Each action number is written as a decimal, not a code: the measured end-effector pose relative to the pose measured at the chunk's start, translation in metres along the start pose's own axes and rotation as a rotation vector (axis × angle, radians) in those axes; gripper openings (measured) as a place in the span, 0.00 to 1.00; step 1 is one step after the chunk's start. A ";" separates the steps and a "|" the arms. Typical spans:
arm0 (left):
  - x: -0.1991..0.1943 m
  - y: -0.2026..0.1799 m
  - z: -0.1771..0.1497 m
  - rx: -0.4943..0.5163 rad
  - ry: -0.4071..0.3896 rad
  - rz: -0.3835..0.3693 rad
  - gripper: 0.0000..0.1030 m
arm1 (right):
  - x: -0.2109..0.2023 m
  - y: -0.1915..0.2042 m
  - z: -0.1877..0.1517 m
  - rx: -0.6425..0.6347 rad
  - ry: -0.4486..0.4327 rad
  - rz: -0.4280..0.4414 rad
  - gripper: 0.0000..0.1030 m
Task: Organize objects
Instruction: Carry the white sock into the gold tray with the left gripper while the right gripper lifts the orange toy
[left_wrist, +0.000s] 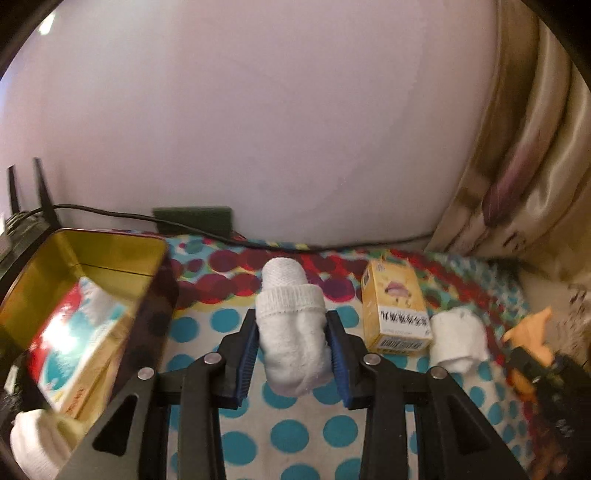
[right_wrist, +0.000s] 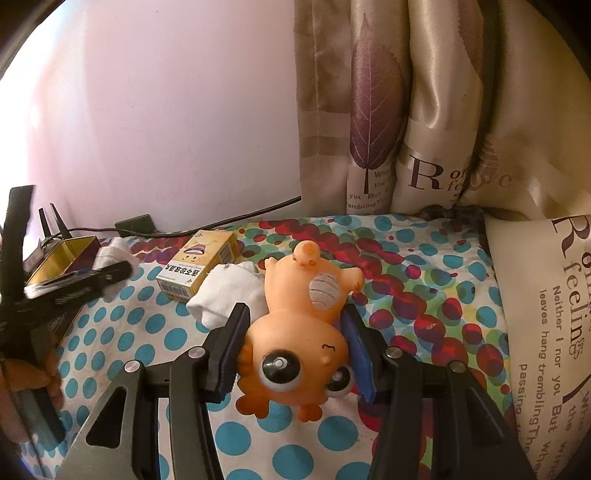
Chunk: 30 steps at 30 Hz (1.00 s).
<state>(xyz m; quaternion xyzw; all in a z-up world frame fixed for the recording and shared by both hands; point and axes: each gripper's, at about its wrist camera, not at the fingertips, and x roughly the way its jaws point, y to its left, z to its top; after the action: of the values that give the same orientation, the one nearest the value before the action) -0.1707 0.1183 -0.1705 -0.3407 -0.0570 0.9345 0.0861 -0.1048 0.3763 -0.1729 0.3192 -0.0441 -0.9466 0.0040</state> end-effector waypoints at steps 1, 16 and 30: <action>-0.007 0.004 0.003 -0.010 -0.011 0.006 0.34 | 0.000 0.000 0.000 -0.002 -0.002 0.001 0.47; -0.054 0.116 0.028 -0.200 -0.008 0.141 0.35 | -0.007 0.014 -0.002 -0.053 -0.031 0.009 0.47; -0.058 0.176 0.000 -0.376 0.118 0.146 0.56 | -0.031 0.047 -0.004 -0.055 -0.025 0.075 0.47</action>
<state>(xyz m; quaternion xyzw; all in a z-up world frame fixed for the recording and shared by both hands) -0.1486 -0.0657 -0.1627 -0.4080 -0.2006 0.8896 -0.0436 -0.0789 0.3306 -0.1537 0.3051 -0.0302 -0.9506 0.0475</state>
